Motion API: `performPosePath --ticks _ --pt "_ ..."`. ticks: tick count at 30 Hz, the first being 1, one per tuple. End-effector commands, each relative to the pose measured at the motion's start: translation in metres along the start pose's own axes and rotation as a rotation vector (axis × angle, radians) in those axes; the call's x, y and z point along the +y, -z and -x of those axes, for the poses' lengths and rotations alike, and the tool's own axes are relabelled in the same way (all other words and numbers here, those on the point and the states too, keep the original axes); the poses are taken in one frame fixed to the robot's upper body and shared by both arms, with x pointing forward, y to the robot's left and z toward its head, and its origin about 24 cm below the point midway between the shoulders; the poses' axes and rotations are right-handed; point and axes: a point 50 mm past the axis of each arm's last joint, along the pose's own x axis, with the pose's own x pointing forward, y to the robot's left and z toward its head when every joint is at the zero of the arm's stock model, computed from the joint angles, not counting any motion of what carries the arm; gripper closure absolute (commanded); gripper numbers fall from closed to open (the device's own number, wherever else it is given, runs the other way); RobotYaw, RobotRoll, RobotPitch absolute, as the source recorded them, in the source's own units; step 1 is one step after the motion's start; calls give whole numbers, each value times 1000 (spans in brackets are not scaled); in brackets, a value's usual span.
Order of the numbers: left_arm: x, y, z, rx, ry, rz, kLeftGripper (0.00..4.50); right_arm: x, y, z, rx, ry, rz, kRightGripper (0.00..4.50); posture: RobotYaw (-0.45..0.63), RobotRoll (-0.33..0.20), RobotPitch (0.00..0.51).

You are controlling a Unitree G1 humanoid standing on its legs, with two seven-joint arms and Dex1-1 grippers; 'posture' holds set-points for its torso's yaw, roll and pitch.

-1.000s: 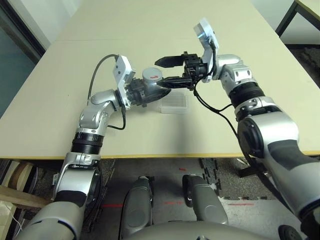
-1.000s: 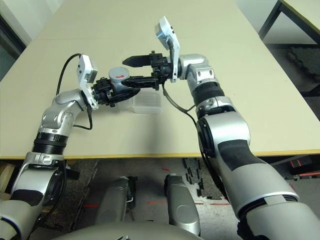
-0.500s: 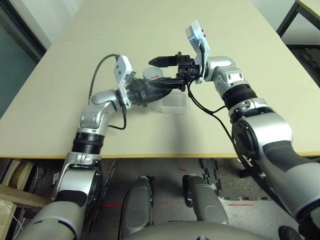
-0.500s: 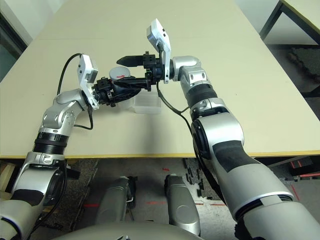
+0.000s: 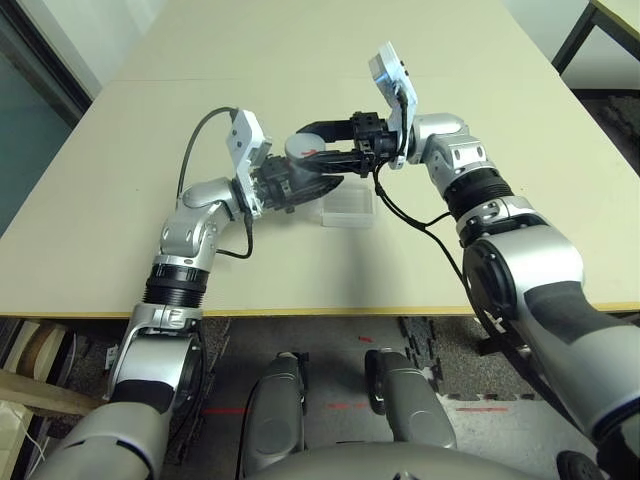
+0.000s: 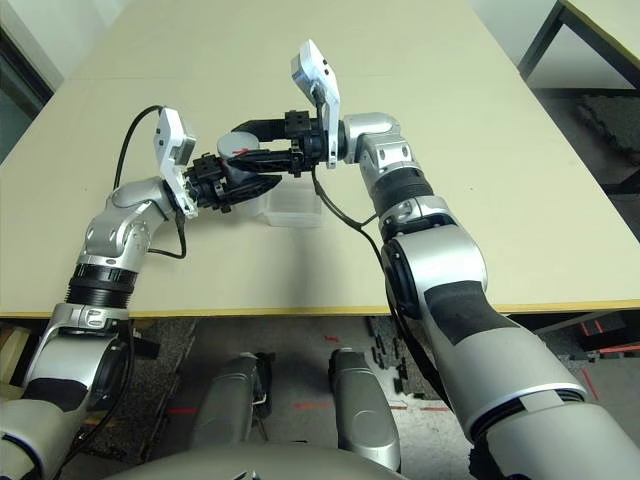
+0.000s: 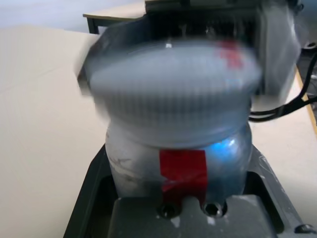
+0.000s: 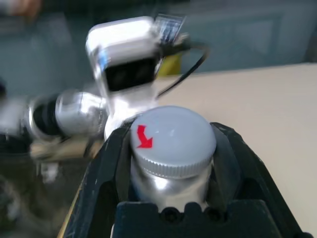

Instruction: Pour the medicine from the bottle into the box.

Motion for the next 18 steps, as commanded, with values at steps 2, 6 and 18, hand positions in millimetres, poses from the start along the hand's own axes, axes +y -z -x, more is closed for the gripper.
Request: performPosePath --ticks 2,6,18 --pt "0 4 3 17 -9 0 1856 -6 -18 17 -73 103 7 1914 -59 0 126" --pt "0 4 4 14 -20 2 1856 -12 -20 38 -23 247 36 1914 -57 0 128" --pt "10 2 11 30 -84 19 1856 -15 -18 132 253 708 51 1914 -62 0 132"
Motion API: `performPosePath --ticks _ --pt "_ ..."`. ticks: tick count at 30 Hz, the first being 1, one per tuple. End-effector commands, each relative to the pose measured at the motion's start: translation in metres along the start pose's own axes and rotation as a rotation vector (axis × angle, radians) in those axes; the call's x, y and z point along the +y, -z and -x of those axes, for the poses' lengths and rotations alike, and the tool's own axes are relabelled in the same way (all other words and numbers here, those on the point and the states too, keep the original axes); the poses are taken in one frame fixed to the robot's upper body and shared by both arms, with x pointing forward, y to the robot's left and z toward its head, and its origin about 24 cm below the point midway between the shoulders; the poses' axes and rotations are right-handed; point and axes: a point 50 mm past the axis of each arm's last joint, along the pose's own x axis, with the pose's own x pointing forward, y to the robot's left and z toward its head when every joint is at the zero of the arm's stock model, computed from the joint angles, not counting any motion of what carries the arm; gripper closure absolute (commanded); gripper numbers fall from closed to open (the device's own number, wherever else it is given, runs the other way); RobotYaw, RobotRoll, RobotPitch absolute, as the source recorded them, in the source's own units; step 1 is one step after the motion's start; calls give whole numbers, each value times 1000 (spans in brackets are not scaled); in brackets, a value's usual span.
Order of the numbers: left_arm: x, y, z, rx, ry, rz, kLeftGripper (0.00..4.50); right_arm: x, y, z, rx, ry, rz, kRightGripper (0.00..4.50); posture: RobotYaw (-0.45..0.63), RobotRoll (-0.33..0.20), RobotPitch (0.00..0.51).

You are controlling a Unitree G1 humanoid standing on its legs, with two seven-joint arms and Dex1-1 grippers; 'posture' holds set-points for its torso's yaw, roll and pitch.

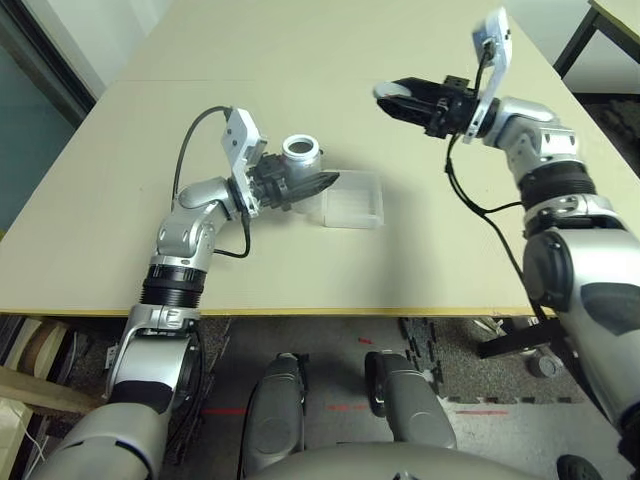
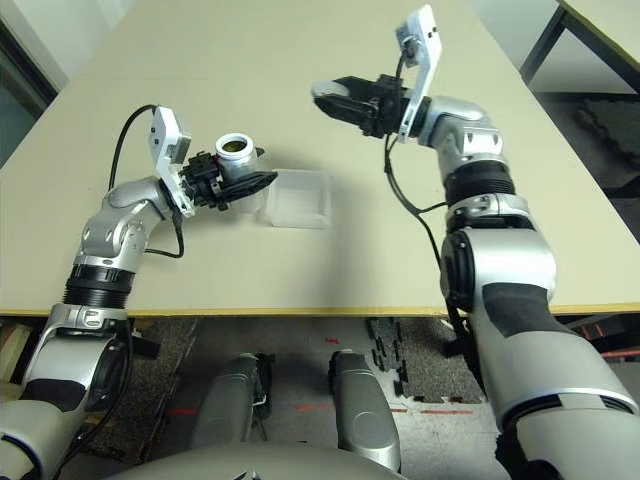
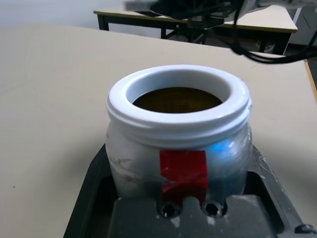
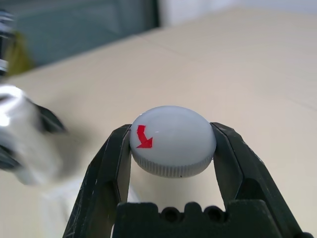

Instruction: Pour the medicine from the bottle into the box.

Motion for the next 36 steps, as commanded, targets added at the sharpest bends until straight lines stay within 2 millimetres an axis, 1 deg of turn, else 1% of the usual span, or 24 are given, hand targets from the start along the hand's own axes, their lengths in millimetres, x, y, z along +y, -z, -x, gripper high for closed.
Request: performPosePath --ticks 1,8,14,16,21,32,33,34,36 --pt "6 0 3 13 -31 9 1856 -10 5 18 96 97 27 1914 -63 0 134" --pt "11 -2 4 12 -51 5 1856 -22 16 49 226 229 25 1914 -62 0 142" --pt "12 -1 6 16 -61 6 1856 -30 22 68 297 309 20 1914 -67 0 147" --pt "13 -1 7 17 -64 6 1856 -30 24 69 308 298 18 1914 -68 0 148" --pt "14 -1 6 17 -67 6 1856 -23 28 61 318 234 6 1914 -67 0 149" --pt "16 -2 8 32 -82 2 1856 -24 35 60 346 252 6 1914 -61 0 147" --pt "17 -2 9 35 -85 2 1856 -24 36 59 346 251 6 1185 -62 0 147" --pt "18 -2 9 37 -88 2 1856 -23 36 59 345 251 7 940 -63 0 147" --pt "19 -2 9 42 -93 2 1856 -24 36 59 343 253 7 245 -65 0 146"
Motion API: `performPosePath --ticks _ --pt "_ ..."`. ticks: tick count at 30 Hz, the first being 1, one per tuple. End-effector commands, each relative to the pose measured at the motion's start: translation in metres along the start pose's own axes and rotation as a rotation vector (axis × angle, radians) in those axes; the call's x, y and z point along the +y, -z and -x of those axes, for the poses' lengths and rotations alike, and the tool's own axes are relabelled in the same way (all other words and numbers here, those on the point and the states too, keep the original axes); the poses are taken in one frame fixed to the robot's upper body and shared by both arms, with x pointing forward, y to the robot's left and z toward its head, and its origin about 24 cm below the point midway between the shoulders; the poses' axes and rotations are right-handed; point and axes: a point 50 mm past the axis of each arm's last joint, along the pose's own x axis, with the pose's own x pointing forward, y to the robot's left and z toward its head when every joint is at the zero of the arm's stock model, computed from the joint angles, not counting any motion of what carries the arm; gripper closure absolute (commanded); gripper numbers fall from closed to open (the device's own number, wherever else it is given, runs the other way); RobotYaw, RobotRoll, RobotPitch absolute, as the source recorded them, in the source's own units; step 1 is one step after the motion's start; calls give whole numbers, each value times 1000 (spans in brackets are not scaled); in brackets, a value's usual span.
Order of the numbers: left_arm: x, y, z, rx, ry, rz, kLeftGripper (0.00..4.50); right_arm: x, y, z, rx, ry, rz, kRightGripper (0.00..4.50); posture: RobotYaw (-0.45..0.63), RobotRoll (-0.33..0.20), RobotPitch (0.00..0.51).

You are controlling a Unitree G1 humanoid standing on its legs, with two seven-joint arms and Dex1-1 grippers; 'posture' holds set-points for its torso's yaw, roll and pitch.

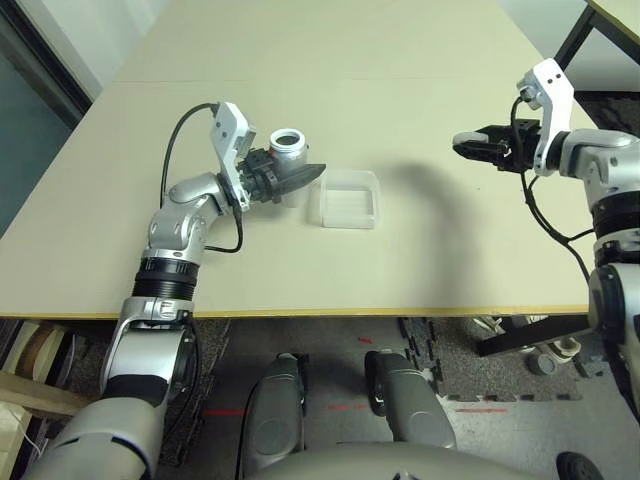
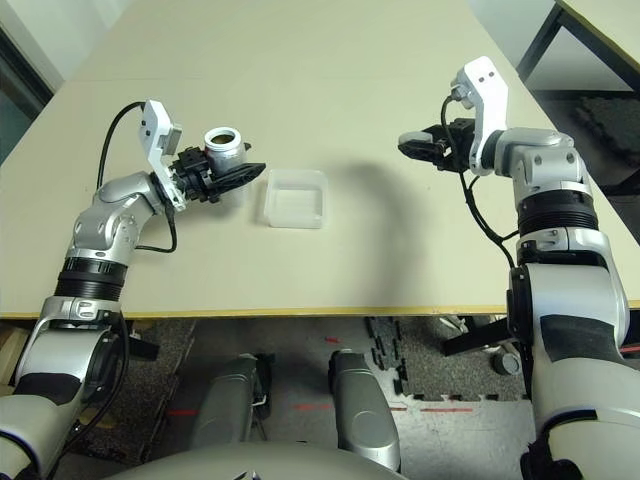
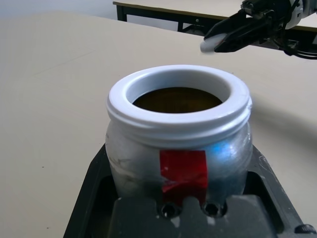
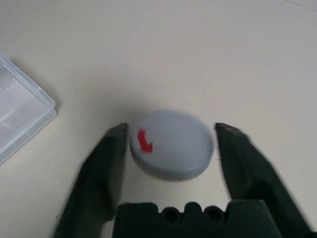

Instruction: Pour the medicine from the bottle into the box.

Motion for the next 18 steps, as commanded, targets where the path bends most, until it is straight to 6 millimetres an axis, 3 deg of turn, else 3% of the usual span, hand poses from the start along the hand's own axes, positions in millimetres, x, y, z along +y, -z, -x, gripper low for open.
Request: performPosePath --ticks 1,11,18 --pt "5 -1 1 24 -19 -10 1856 2 3 -3 14 0 10 38 -66 0 146" --pt "8 -1 0 34 -24 -12 1856 2 3 -2 0 -7 21 0 -72 0 144" --pt "18 -2 1 111 -58 -53 1856 14 1 0 -5 -157 176 0 -75 0 140"
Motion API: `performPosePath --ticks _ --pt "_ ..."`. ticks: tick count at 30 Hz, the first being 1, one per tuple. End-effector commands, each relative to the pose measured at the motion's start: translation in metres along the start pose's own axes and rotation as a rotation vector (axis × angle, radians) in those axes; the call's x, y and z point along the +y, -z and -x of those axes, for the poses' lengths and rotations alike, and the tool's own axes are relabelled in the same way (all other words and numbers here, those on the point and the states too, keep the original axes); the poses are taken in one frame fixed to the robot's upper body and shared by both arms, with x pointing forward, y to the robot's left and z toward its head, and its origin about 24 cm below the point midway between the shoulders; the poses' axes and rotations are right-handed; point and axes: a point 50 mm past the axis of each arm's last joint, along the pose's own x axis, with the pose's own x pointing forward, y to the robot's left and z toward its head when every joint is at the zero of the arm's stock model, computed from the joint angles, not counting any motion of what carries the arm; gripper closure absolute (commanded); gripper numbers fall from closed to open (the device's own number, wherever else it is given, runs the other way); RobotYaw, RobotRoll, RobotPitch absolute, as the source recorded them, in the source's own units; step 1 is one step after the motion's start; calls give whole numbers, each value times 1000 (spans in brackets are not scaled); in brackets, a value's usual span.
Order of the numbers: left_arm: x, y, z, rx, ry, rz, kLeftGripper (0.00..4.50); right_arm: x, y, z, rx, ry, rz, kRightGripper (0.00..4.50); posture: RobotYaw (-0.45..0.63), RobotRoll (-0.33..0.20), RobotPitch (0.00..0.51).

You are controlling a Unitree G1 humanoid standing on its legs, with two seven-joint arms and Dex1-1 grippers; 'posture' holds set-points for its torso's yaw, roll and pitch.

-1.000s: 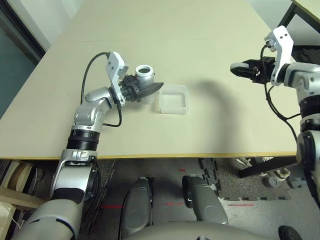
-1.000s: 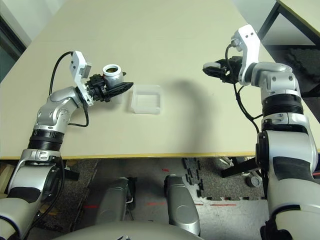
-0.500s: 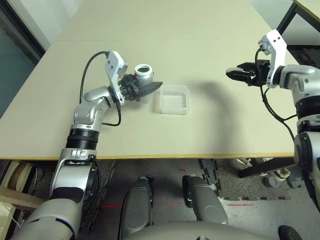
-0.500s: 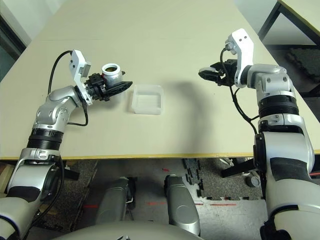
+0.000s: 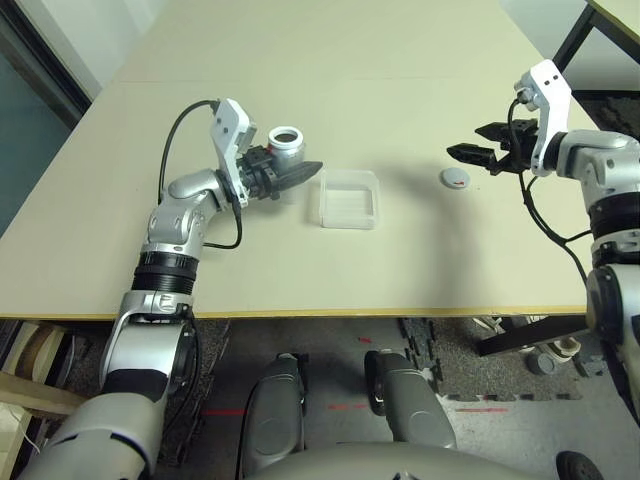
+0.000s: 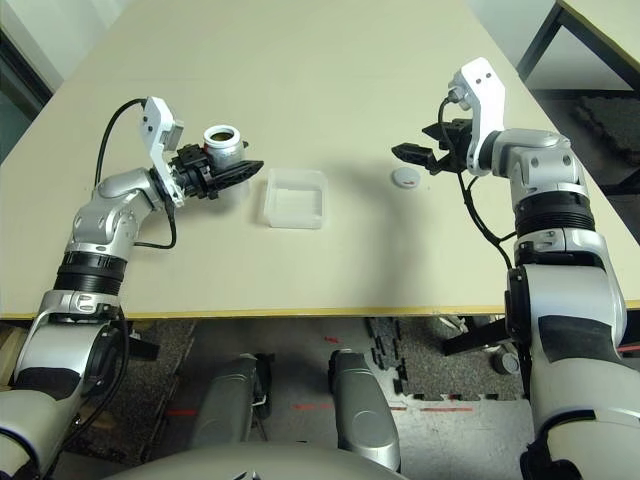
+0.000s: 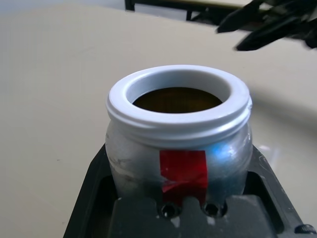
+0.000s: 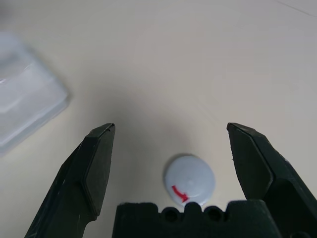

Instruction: Pour the medicine from the bottle into the box.

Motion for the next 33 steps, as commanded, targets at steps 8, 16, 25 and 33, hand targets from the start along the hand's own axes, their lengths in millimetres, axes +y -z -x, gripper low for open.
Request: performPosePath --ticks 8,16,25,33 --pt "15 -5 1 57 -43 -62 1856 38 -14 2 -145 -387 143 0 -82 0 133" --pt "21 -7 3 64 -53 -75 1856 62 -12 2 -233 -533 134 0 -88 0 123" --pt "26 -10 2 73 -64 -96 1856 62 8 -2 -191 -483 110 0 -93 0 114" --pt "27 -9 2 97 -69 -124 1856 59 17 -2 -162 -456 120 0 -92 0 117"
